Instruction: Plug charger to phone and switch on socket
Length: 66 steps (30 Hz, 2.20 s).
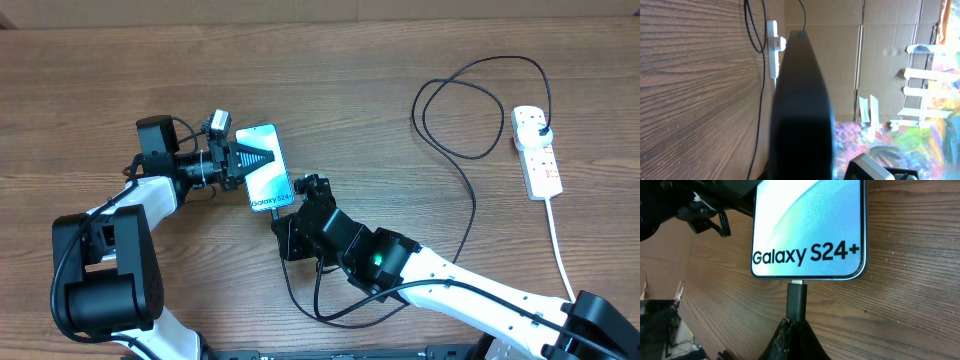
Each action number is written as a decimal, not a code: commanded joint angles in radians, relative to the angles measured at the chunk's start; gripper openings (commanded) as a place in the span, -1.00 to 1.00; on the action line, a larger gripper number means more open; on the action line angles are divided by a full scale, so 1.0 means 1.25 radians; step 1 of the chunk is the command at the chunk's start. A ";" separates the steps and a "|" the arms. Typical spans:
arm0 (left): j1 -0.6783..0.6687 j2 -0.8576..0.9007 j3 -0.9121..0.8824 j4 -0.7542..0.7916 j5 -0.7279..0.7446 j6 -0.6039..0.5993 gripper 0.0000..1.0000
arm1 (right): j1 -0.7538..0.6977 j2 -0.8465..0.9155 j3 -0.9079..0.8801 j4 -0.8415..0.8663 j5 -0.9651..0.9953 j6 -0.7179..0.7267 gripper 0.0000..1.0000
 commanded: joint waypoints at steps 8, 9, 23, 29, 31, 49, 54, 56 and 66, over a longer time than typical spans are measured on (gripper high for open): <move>-0.040 -0.025 0.000 -0.012 0.081 -0.007 -0.91 | -0.035 0.001 0.012 0.031 0.071 -0.007 -0.92; -0.042 -0.025 0.000 -0.012 0.081 -0.004 -0.91 | -0.035 0.001 0.012 0.030 0.071 -0.007 -0.93; -0.072 -0.025 0.000 -0.014 0.081 0.017 -0.92 | -0.035 0.001 0.012 0.018 0.071 -0.007 -0.93; -0.113 -0.025 0.000 -0.014 0.081 0.017 -0.91 | -0.035 0.001 0.012 0.018 0.074 -0.010 -0.92; -0.127 -0.025 0.000 -0.014 0.081 0.016 -0.91 | -0.035 0.001 0.012 0.018 0.074 -0.010 -0.92; -0.137 -0.025 0.000 -0.014 0.081 0.017 -0.91 | -0.035 0.001 0.012 0.005 0.074 -0.009 -0.93; -0.136 -0.025 0.000 -0.013 0.081 0.016 -0.91 | -0.035 0.001 0.012 -0.002 0.074 -0.009 -0.47; -0.136 -0.025 0.000 -0.013 0.081 0.016 -0.92 | -0.035 0.001 0.012 -0.004 0.074 -0.009 -0.24; -0.136 -0.025 0.000 0.001 0.080 0.016 -0.91 | -0.035 0.000 0.012 -0.018 0.049 -0.009 0.98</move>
